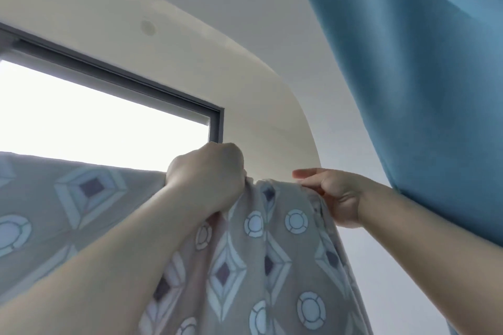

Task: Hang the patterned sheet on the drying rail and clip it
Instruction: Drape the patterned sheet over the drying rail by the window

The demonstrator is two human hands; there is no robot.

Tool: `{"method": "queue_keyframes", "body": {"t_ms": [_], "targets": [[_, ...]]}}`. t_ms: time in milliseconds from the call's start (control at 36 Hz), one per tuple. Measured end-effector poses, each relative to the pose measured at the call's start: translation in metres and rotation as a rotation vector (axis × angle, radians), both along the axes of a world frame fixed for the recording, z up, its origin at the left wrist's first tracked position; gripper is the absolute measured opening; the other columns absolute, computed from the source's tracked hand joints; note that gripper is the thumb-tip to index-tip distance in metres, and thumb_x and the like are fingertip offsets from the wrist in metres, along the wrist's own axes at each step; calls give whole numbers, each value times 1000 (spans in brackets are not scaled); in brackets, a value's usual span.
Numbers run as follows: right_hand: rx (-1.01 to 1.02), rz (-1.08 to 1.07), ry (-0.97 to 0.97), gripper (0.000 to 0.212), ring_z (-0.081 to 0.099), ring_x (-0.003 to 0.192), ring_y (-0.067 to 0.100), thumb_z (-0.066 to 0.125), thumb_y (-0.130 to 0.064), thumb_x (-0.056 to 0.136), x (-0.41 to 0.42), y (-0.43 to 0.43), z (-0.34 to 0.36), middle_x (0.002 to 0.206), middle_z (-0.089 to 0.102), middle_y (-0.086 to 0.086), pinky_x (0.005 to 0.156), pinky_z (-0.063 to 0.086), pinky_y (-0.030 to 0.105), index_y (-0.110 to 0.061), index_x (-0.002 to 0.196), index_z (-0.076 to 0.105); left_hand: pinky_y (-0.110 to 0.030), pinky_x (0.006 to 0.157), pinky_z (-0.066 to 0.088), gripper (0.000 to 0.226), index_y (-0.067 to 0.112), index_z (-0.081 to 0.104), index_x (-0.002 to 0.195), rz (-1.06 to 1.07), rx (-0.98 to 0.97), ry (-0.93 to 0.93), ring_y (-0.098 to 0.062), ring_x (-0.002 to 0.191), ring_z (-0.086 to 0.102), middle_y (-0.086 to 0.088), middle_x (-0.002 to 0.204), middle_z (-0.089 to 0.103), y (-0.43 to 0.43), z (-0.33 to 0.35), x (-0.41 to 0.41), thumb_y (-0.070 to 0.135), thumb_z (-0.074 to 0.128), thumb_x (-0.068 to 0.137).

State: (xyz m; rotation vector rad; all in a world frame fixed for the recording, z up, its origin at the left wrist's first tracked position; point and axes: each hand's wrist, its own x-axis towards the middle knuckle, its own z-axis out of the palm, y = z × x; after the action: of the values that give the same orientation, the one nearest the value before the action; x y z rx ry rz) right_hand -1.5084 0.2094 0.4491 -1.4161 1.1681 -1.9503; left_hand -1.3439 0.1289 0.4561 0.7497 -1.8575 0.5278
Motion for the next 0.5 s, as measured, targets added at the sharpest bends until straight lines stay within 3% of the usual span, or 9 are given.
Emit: {"method": "queue_keyframes", "body": {"t_ms": [167, 222, 306, 361, 417, 500], "targets": [[-402, -22, -210, 22, 60, 60, 23, 55, 8, 84, 1, -17, 30, 75, 62, 18, 62, 54, 31, -14, 87, 58, -43, 80, 50, 19, 8, 54, 75, -28, -86, 283, -35, 86, 61, -13, 87, 64, -7, 31, -1, 15, 44, 89], [-306, -160, -38, 23, 61, 68, 25, 58, 8, 84, -3, -22, 28, 81, 64, 18, 64, 54, 31, -11, 96, 60, -40, 82, 49, 17, 11, 59, 88, 42, -14, 96, -33, 94, 59, -11, 99, 63, -4, 28, -6, 16, 43, 90], [99, -275, 251, 20, 55, 64, 20, 46, 8, 91, -12, -27, 7, 76, 57, 12, 52, 51, 24, -6, 98, 59, -28, 86, 42, 28, 9, 61, 112, 73, 169, -251, -25, 111, 55, -8, 119, 59, 2, 20, -16, 23, 42, 96], [104, -314, 179, 23, 53, 61, 19, 45, 9, 90, -24, -25, 0, 75, 56, 11, 50, 49, 22, -10, 83, 56, -27, 86, 41, 34, 9, 63, 105, 4, 213, -338, -23, 108, 54, -7, 115, 59, 5, 16, -19, 33, 39, 97], [-23, -345, 4, 23, 55, 62, 22, 49, 11, 87, -39, -22, -1, 76, 58, 14, 59, 50, 27, -9, 77, 55, -32, 90, 44, 35, 19, 62, 82, -67, 206, -339, -20, 97, 56, -2, 101, 62, 4, 11, -19, 43, 41, 95], [-146, -391, -217, 22, 55, 60, 24, 52, 14, 83, -53, -12, -6, 76, 60, 17, 49, 50, 25, -7, 84, 58, -38, 89, 48, 30, 24, 66, 78, -129, 144, -293, -16, 93, 59, 3, 96, 67, 1, 7, -20, 46, 49, 90]]}}
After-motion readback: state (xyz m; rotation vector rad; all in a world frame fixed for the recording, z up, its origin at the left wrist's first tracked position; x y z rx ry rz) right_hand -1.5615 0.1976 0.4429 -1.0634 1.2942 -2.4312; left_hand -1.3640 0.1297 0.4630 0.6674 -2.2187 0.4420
